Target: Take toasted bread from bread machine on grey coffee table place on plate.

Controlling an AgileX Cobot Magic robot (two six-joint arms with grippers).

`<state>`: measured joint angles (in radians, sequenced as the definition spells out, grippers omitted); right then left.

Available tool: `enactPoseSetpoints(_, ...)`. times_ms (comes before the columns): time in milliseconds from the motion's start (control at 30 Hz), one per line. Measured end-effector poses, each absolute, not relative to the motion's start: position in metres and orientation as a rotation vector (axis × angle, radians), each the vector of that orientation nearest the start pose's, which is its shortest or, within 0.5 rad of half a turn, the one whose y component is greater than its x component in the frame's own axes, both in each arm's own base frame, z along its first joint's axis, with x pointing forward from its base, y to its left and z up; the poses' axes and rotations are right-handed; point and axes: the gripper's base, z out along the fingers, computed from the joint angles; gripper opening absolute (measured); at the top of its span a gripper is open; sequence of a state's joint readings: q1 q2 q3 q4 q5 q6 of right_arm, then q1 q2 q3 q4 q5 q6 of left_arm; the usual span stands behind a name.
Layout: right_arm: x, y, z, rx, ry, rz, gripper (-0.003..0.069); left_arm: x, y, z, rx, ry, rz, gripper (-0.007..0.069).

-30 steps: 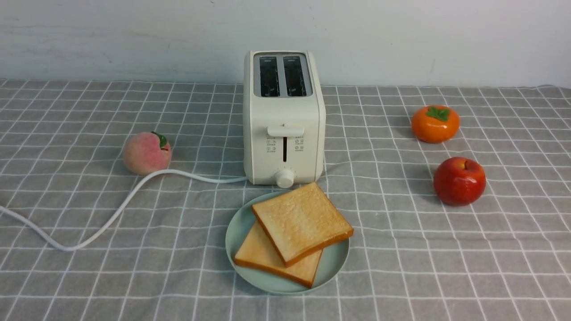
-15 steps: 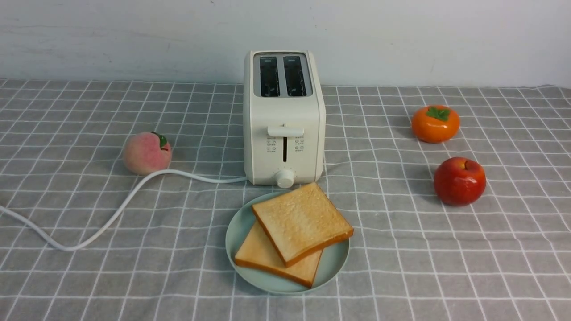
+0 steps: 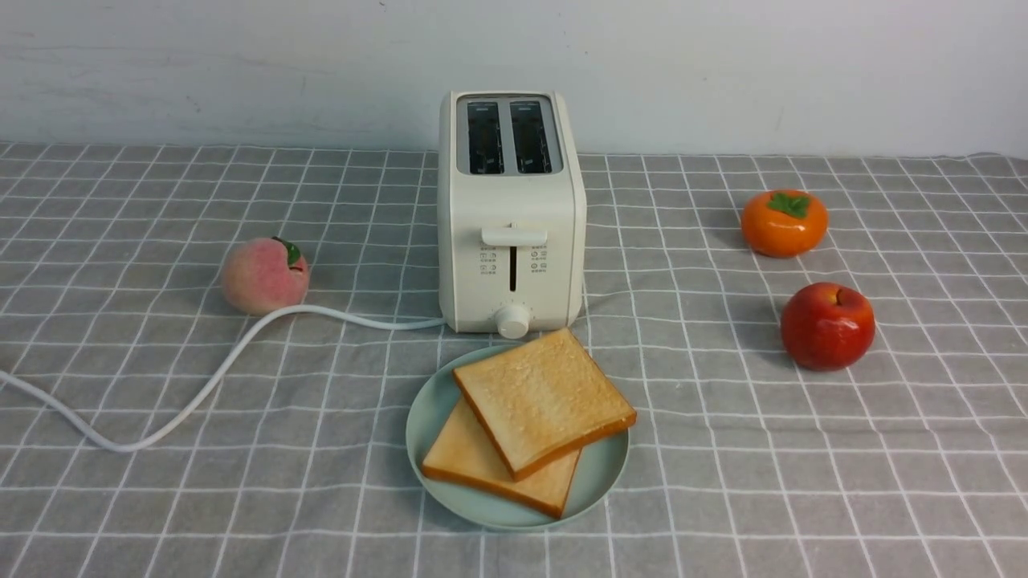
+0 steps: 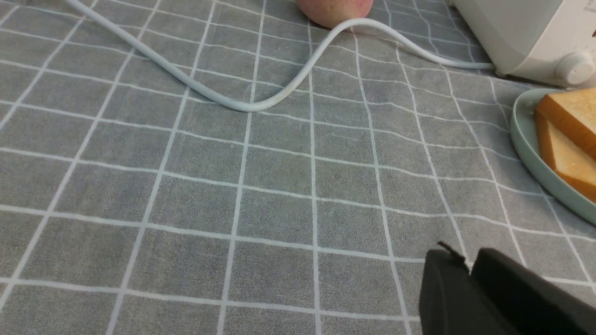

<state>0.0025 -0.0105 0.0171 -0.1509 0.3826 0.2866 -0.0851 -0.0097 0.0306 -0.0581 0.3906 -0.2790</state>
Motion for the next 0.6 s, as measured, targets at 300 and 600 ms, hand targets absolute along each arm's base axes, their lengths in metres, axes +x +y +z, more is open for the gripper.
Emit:
enactPoseSetpoints(300,0.0522,-0.0050,0.1740,0.173,1.861,0.050,0.0158,0.0518,-0.0064,0.1684,-0.220,1.893,-0.305,0.0084)
enactPoseSetpoints(600,0.0522,-0.0050,0.1740,0.173,1.861,0.050,0.0171,0.0518,-0.0064,0.1684,-0.220,1.893,-0.304,0.0091)
